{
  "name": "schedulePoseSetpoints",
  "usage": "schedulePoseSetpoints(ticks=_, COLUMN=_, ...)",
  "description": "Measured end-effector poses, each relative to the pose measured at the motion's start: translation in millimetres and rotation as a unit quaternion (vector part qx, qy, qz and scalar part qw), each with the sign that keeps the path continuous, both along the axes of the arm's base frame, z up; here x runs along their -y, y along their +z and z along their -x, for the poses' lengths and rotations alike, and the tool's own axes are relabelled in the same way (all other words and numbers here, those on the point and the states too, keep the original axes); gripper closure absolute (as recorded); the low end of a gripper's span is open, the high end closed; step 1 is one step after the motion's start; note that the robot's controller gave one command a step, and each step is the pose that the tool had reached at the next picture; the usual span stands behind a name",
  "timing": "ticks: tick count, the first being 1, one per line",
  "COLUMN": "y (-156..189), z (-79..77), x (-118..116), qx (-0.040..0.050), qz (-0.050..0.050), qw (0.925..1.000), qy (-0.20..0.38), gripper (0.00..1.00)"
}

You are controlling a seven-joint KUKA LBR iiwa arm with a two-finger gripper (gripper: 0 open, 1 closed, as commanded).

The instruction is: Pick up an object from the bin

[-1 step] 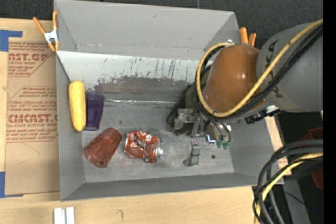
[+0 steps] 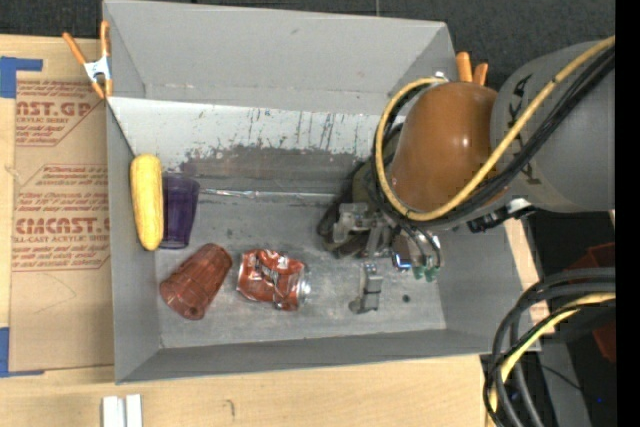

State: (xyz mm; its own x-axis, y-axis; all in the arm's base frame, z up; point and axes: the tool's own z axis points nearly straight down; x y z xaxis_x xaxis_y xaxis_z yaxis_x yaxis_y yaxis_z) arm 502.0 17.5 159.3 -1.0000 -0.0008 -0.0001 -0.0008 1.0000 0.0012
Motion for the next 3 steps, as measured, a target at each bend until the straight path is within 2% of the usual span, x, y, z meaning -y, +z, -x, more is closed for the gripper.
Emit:
schedulePoseSetpoints(ticks=1, y=-45.5, z=-21.7, x=-23.3, qx=0.0047, qz=0.000, qw=0.9999, qy=0.009, gripper=0.00)
schedulePoseSetpoints(ticks=2, y=-76.9, z=-17.2, x=-45.1, qx=-0.0033, qz=0.000, qw=0.9997, qy=-0.025, gripper=0.00)
schedulePoseSetpoints(ticks=3, y=-88.2, z=-28.0, x=-60.5, qx=0.0027, qz=0.001, qw=0.9972, qy=0.074, gripper=1.00)
